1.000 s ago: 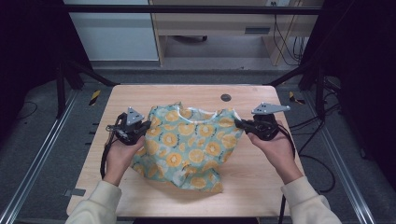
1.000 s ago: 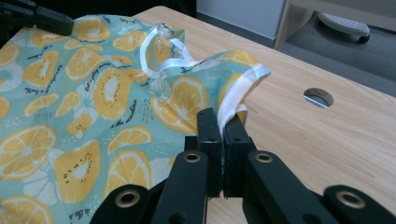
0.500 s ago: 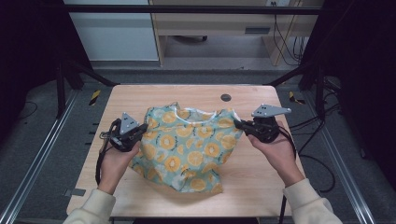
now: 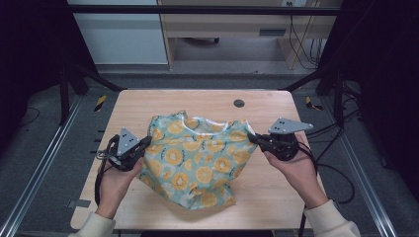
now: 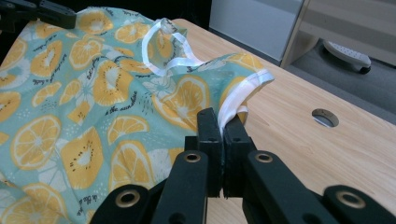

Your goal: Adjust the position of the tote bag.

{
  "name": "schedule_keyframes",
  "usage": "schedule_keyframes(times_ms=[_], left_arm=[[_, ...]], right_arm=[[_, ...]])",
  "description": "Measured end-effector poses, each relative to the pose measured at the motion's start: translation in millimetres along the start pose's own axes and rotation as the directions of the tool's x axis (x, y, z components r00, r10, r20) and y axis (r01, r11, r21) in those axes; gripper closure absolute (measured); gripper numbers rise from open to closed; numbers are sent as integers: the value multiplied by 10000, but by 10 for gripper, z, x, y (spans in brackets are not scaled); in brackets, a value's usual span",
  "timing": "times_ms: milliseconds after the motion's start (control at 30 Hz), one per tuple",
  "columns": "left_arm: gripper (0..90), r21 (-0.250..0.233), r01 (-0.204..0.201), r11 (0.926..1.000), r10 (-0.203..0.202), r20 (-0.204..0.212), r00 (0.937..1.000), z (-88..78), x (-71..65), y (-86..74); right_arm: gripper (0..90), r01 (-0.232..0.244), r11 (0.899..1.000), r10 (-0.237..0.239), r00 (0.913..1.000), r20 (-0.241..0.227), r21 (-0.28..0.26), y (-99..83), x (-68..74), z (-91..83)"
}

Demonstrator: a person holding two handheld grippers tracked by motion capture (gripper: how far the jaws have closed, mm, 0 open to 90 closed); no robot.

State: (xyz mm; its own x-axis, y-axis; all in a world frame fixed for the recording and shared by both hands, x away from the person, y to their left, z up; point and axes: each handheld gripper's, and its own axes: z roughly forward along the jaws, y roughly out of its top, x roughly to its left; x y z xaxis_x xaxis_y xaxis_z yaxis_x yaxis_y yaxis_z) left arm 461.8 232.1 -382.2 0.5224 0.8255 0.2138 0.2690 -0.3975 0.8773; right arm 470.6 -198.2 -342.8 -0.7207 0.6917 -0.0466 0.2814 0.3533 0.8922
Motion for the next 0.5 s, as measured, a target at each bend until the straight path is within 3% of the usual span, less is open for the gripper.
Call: schedule_keyframes(times_ms=[500], left_arm=[[900, -411, 52, 9991, -44, 202, 9998, -306, -82, -174]], right_arm=[[888, 316, 9982, -330, 9991, -262, -503, 9, 238, -206]])
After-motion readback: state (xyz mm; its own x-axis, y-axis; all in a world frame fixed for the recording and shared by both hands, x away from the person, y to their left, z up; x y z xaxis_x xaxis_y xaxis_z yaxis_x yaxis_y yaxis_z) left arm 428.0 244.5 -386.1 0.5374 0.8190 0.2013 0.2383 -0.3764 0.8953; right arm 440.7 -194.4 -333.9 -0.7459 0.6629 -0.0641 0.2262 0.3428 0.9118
